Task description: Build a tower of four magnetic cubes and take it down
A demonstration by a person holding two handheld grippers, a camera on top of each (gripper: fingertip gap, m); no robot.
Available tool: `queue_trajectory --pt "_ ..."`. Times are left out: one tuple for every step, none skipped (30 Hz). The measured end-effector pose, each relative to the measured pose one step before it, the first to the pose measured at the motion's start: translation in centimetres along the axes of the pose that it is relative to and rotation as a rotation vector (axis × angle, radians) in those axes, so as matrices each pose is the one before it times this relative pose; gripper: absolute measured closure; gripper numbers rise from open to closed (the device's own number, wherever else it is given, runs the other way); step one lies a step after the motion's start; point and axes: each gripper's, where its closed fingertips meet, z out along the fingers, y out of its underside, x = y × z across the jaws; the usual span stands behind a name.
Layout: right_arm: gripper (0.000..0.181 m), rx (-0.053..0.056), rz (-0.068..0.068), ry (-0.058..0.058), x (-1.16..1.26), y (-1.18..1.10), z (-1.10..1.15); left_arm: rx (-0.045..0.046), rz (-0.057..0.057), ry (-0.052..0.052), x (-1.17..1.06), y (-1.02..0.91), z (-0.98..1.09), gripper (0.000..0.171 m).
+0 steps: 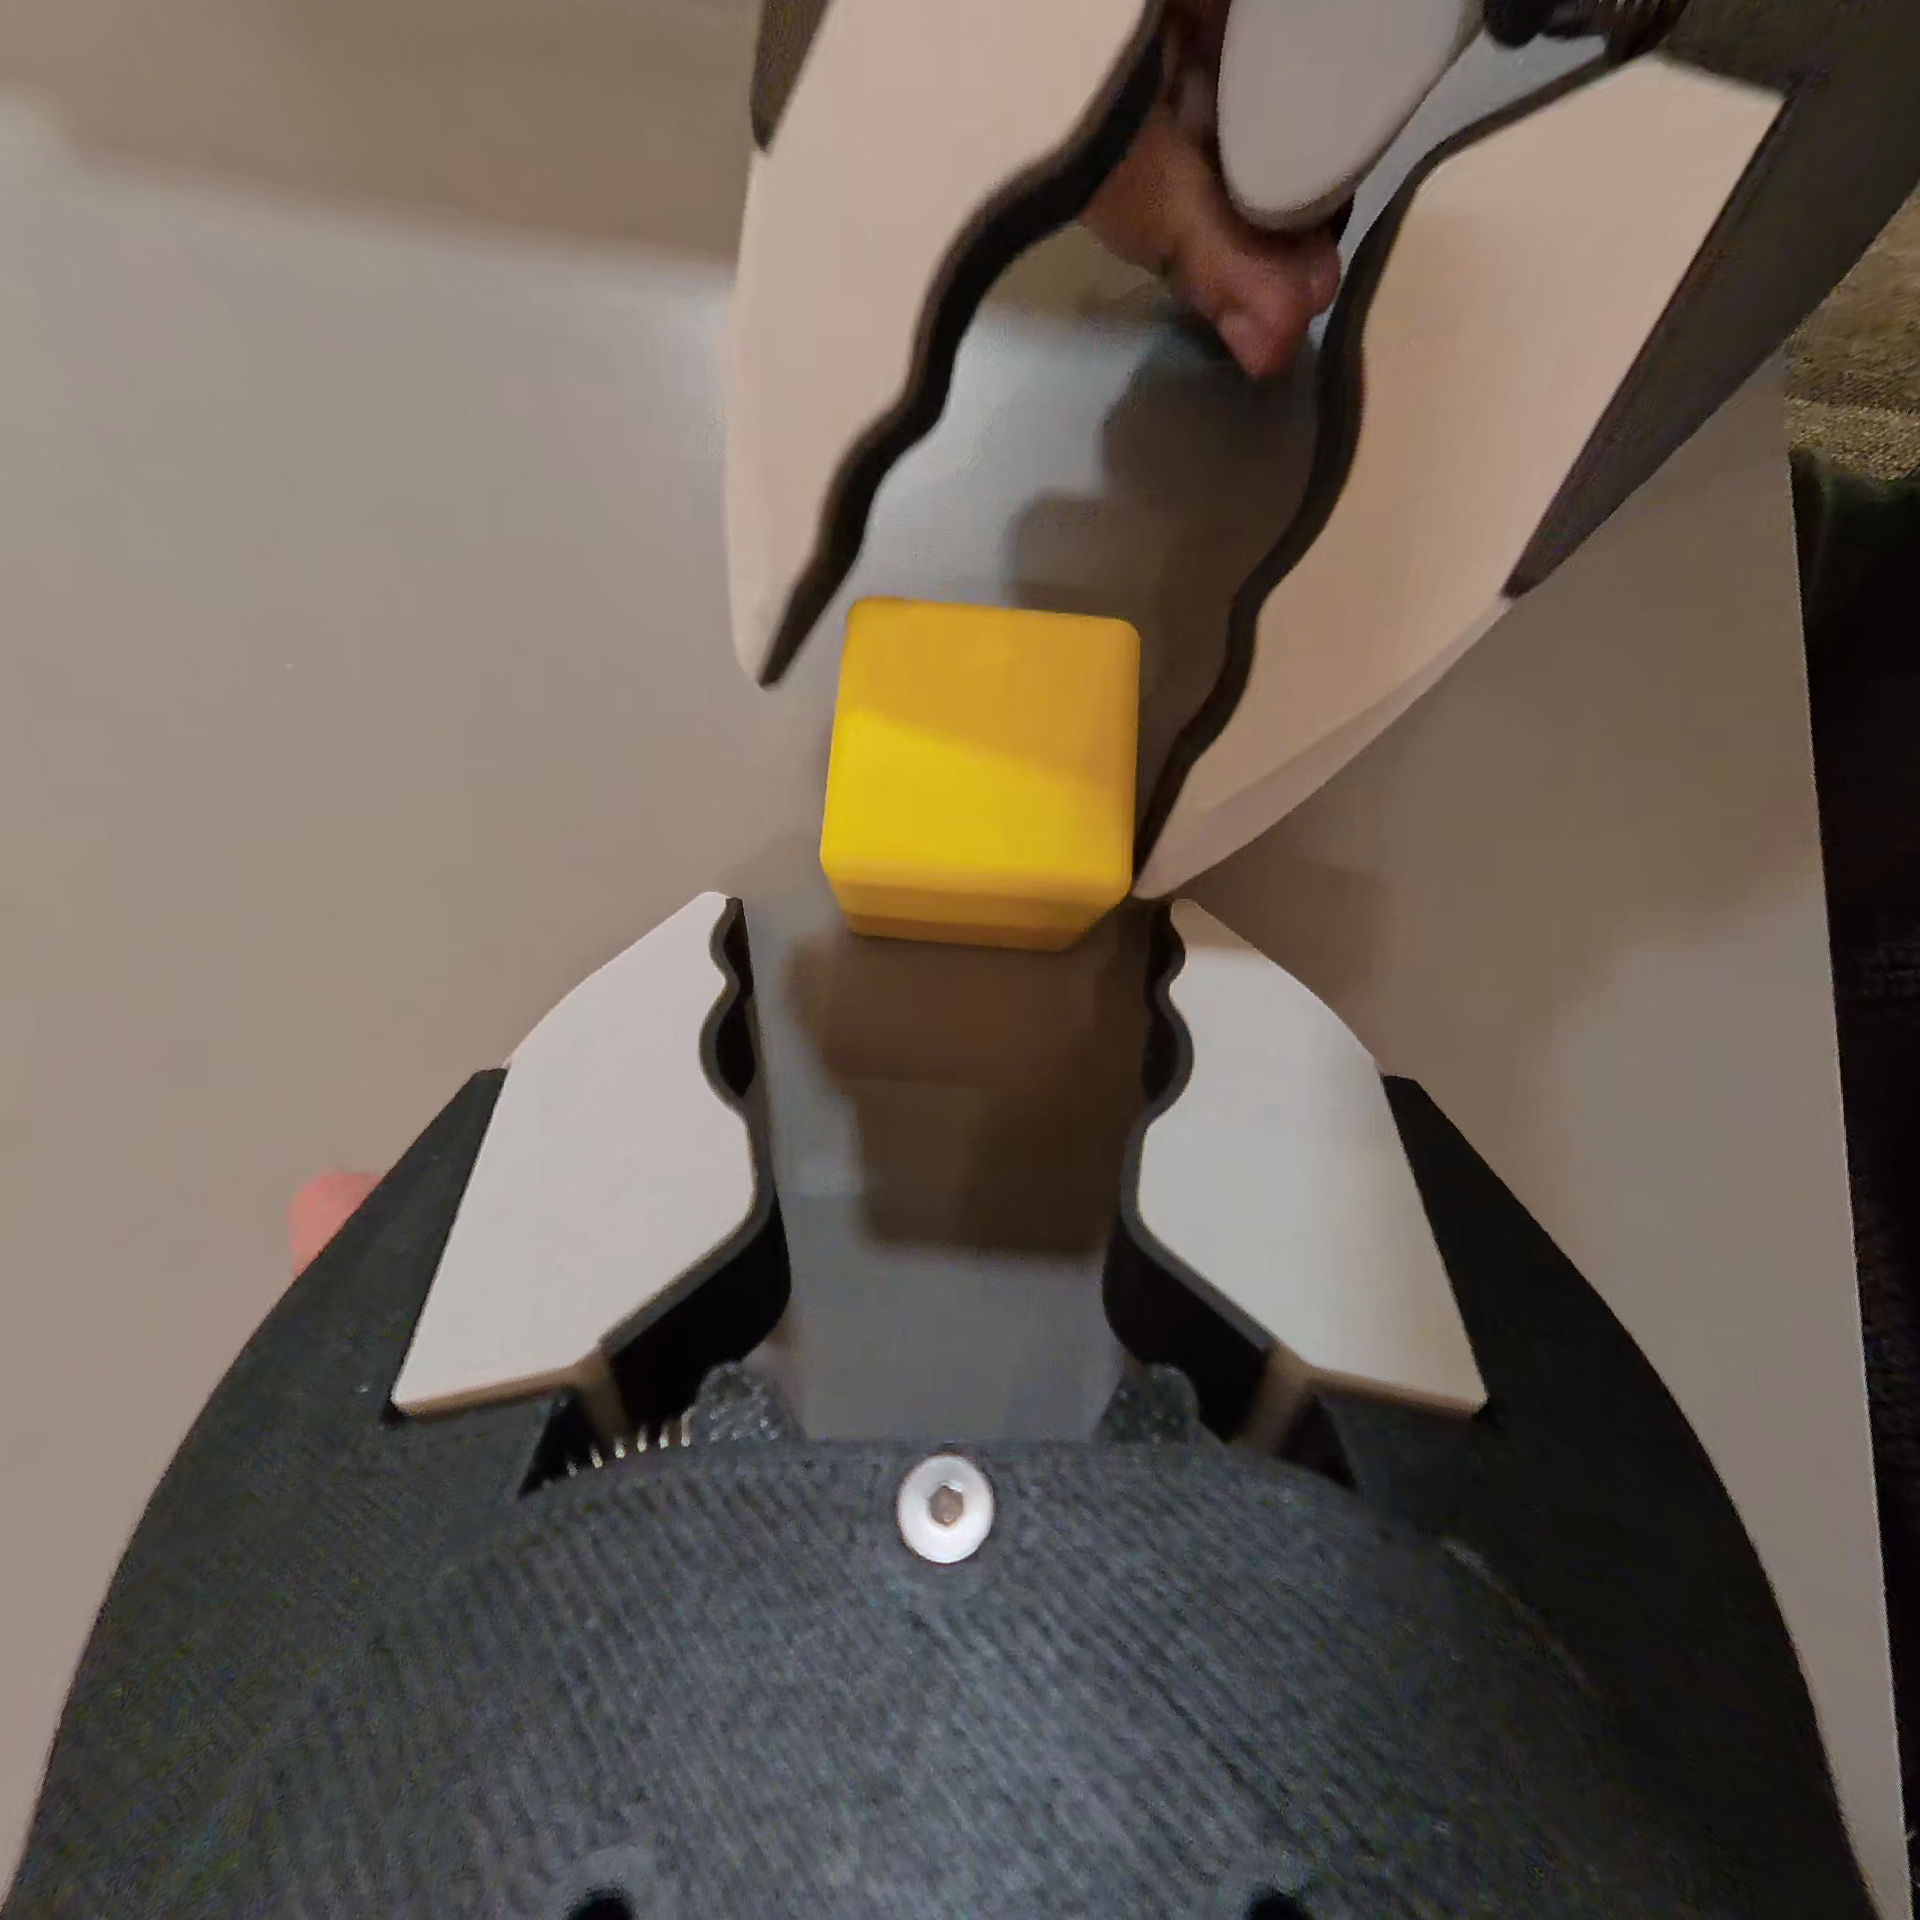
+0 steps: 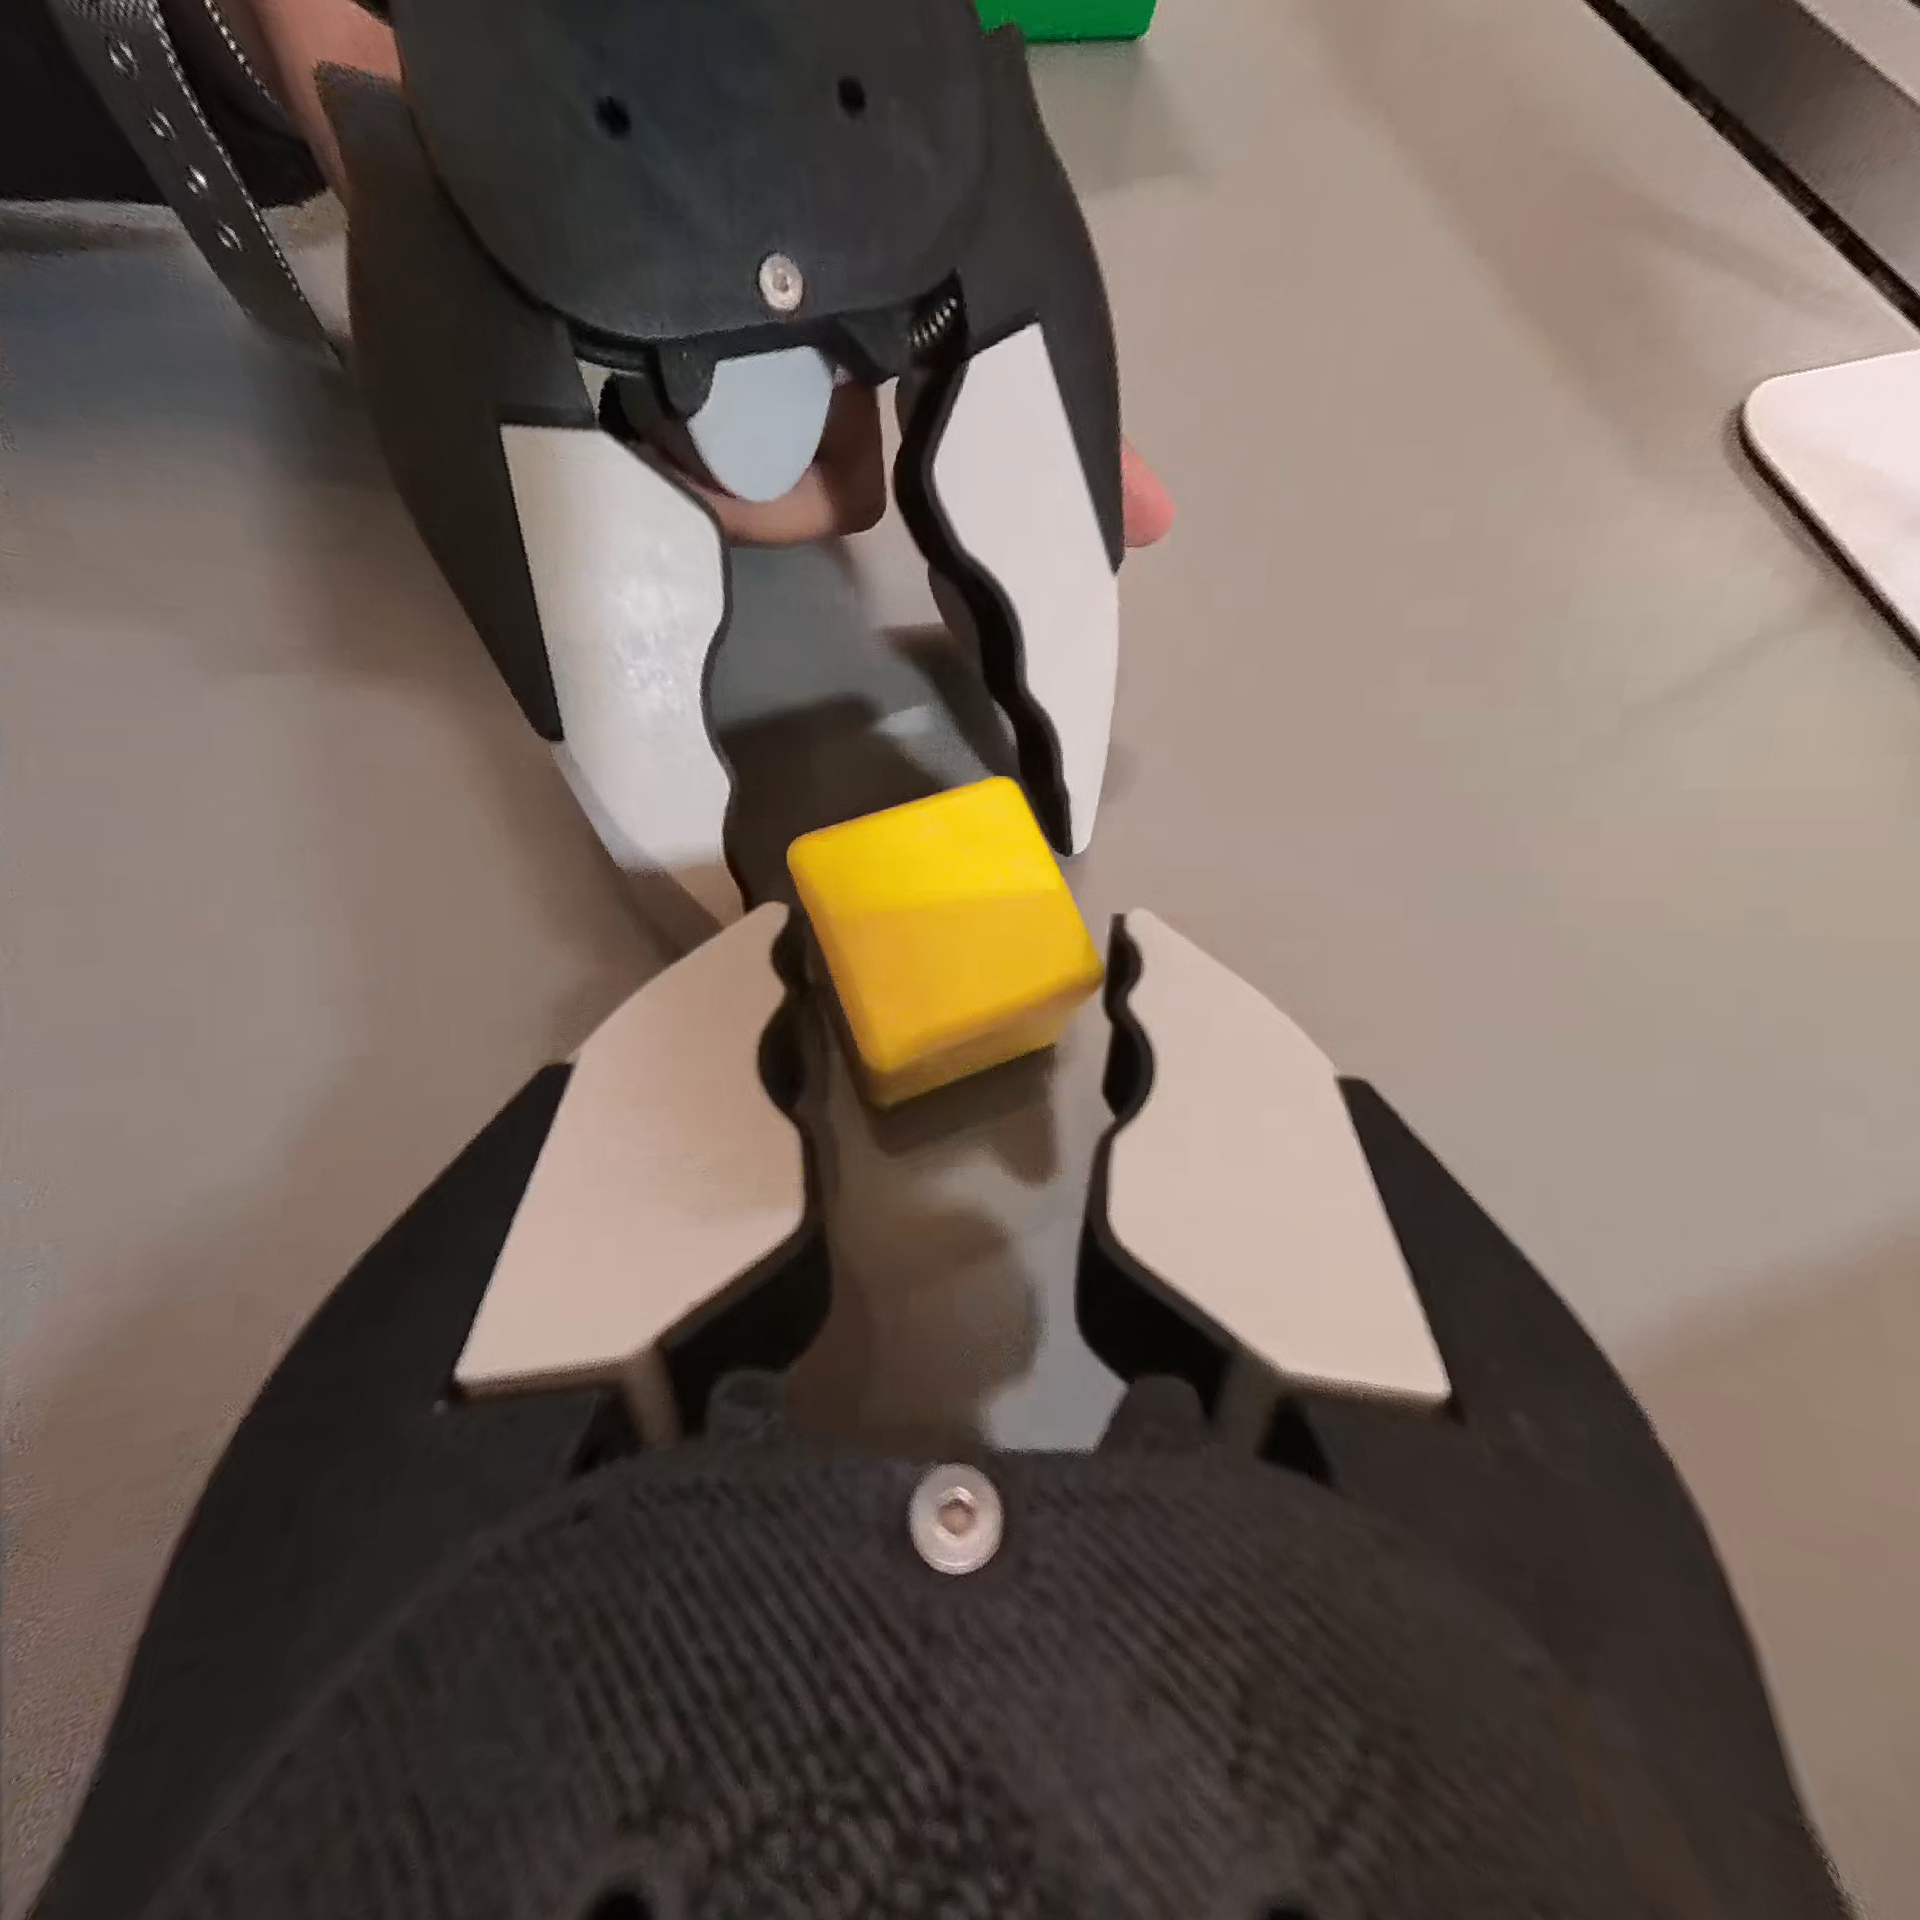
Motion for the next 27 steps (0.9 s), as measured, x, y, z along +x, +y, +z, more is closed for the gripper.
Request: queue_trajectory --pt "0.125 -0.0008 -0.0034 0.0003 -0.067 0.055 0.104 -0.00033 0.0 -0.0003 -0.003 0.004 -0.002 0.099" --pt "0.127 0.0001 -0.005 -0.0004 -0.025 -0.026 0.007 -0.00014 -0.0006 -0.0005 -0.01 -0.004 0.004 0.099" --pt "0.129 0.0079 -0.0086 0.0 -0.026 -0.146 -0.104 0.00017 -0.0016 -0.0007 -0.019 0.002 -0.004 0.099" --pt "0.13 0.0168 -0.0082 0.0098 0.099 -0.288 -0.213 0.00088 -0.0026 0.0014 -0.013 -0.009 0.0 0.099" --pt "0.131 0.0148 -0.0063 0.0088 0.123 -0.333 -0.351 0.00147 -0.0035 0.0034 0.007 -0.021 -0.021 0.099" --pt "0.131 0.0103 -0.002 0.0015 0.09 -0.428 -0.483 0.00204 -0.0047 0.0039 -0.007 -0.013 -0.02 0.099" --pt "0.132 0.0135 0.0029 0.0007 0.109 -0.585 -0.623 0.00211 -0.0051 0.0022 -0.033 -0.027 -0.023 0.099" --pt "0.132 0.0177 0.0077 0.0006 0.101 -0.709 -0.732 0.00152 -0.0037 0.0013 -0.013 -0.01 -0.018 0.099" --pt "0.132 0.0189 0.0113 -0.0034 0.03 -0.774 -0.812 0.00046 -0.0019 -0.001 -0.035 -0.003 -0.003 0.099" --pt "0.132 0.0181 0.0123 -0.0012 0.0 -0.818 -0.895 -0.00014 0.0001 -0.0006 -0.001 -0.003 0.004 0.1" --pt "0.132 0.0197 0.0139 0.0066 0.044 -0.839 -1.015 -0.00071 0.0009 -0.0022 -0.006 0.001 0.006 0.1" --pt "0.132 0.0181 0.0114 0.012 0.042 -0.785 -1.155 -0.00104 0.0018 -0.0025 -0.004 0.013 0.011 0.1" --pt "0.132 0.0089 0.0047 0.0196 0.117 -0.606 -1.295 -0.00096 0.0021 -0.0024 -0.005 0.012 0.012 0.1" --pt "0.132 -0.002 0.0007 0.0328 0.371 -0.354 -1.453 -0.00096 0.0019 -0.0025 -0.004 0.005 0.004 0.1" --pt "0.132 -0.0132 -0.003 0.0442 0.655 -0.056 -1.579 -0.0009 0.0008 -0.0025 -0.01 0.01 0.011 0.1" --pt "0.132 -0.0224 -0.0034 0.0543 0.961 0.206 -1.729 -0.00018 -0.0003 -0.0009 -0.01 0.002 -0.001 0.1" --pt "0.132 -0.0263 0.0014 0.0635 1.31 0.417 -1.833 0.00047 -0.0013 0.0009 -0.008 -0.008 0.003 0.1" --pt "0.132 -0.03 0.0085 0.0707 1.655 0.61 -1.866 0.00101 -0.0031 0.0018 -0.011 -0.013 -0.011 0.1" --pt "0.132 -0.0362 0.0146 0.0741 1.92 0.839 -1.757 0.00146 -0.0043 0.0023 -0.016 -0.016 -0.014 0.101" --pt "0.132 -0.0366 0.0244 0.0719 2.056 1.029 -1.465 0.00139 -0.0044 0.0025 -0.021 -0.021 -0.01 0.101" --pt "0.132 -0.0364 0.0387 0.0637 2.051 1.208 -1.01 0.00093 -0.0037 0.0015 -0.017 -0.012 0.0 0.101" --pt "0.132 -0.0407 0.0445 0.0545 1.944 1.39 -0.528 0.00092 -0.0025 0.0002 -0.028 -0.018 -0.007 0.102" --pt "0.132 -0.0371 0.0425 0.0514 1.832 1.434 -0.102 0.00016 -0.0017 -0.0003 -0.02 -0.025 0.02 0.102" --pt "0.132 -0.0357 0.0415 0.0494 1.736 1.454 0.209 0.00021 -0.001 -0.0017 -0.027 -0.045 0.04 0.102" --pt "0.132 -0.0431 0.0381 0.0556 1.739 1.522 0.414 -0.00179 0.0002 -0.0027 -0.029 -0.019 0.056 0.102" --pt "0.132 -0.0578 0.0266 0.0558 1.647 1.649 0.623 -0.00123 0.0025 -0.0047 -0.013 -0.015 0.027 0.101" --pt "0.132 -0.0729 0.0072 0.0434 1.354 1.738 0.821 -0.00211 0.0048 -0.0059 -0.005 0.014 0.036 0.101"
